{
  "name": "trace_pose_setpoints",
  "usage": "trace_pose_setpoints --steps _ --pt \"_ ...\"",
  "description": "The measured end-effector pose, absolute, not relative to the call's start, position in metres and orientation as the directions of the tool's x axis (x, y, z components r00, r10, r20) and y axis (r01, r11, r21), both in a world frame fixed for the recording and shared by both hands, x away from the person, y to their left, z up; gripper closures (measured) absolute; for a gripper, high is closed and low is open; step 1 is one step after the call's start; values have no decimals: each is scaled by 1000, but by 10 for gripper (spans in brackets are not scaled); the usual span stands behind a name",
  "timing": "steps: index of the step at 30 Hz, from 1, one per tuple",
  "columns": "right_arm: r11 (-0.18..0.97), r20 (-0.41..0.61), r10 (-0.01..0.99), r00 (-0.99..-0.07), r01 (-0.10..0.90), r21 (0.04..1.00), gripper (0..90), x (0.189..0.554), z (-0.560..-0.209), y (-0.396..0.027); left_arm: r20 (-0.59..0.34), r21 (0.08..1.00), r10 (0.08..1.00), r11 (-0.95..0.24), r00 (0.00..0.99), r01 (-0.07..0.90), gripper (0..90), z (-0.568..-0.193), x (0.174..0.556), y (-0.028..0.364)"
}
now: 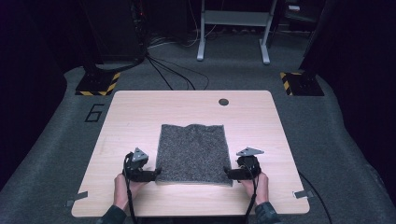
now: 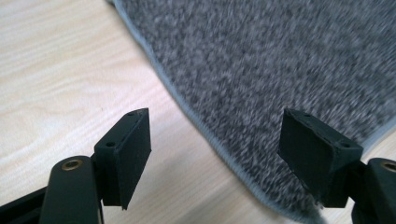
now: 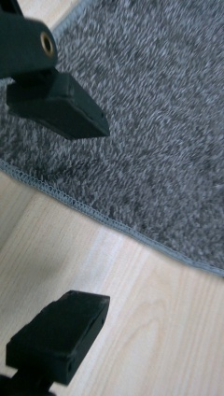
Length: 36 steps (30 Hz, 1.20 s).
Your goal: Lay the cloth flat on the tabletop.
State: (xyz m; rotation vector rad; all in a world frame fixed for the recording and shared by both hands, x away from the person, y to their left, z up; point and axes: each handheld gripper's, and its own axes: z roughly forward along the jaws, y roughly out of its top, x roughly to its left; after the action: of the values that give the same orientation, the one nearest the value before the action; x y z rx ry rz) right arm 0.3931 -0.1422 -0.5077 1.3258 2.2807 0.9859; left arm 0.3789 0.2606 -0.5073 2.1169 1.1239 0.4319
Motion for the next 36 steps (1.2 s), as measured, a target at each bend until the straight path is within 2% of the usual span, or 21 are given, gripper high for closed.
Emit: trace_pose_setpoints --steps 10,17,34,36 --pt "346 30 869 -494 649 677 118 395 -520 -135 -9 675 812 -425 583 603 247 -518 375 255" --pt "355 13 872 -489 649 673 117 391 -521 -135 33 689 815 -438 579 577 243 -521 368 250" --pt "355 5 871 -491 636 685 121 366 -523 -158 26 711 803 -433 595 554 241 -523 340 240" --pt "364 2 865 -502 631 685 120 364 -522 -160 33 707 798 -444 602 550 215 -522 339 240"
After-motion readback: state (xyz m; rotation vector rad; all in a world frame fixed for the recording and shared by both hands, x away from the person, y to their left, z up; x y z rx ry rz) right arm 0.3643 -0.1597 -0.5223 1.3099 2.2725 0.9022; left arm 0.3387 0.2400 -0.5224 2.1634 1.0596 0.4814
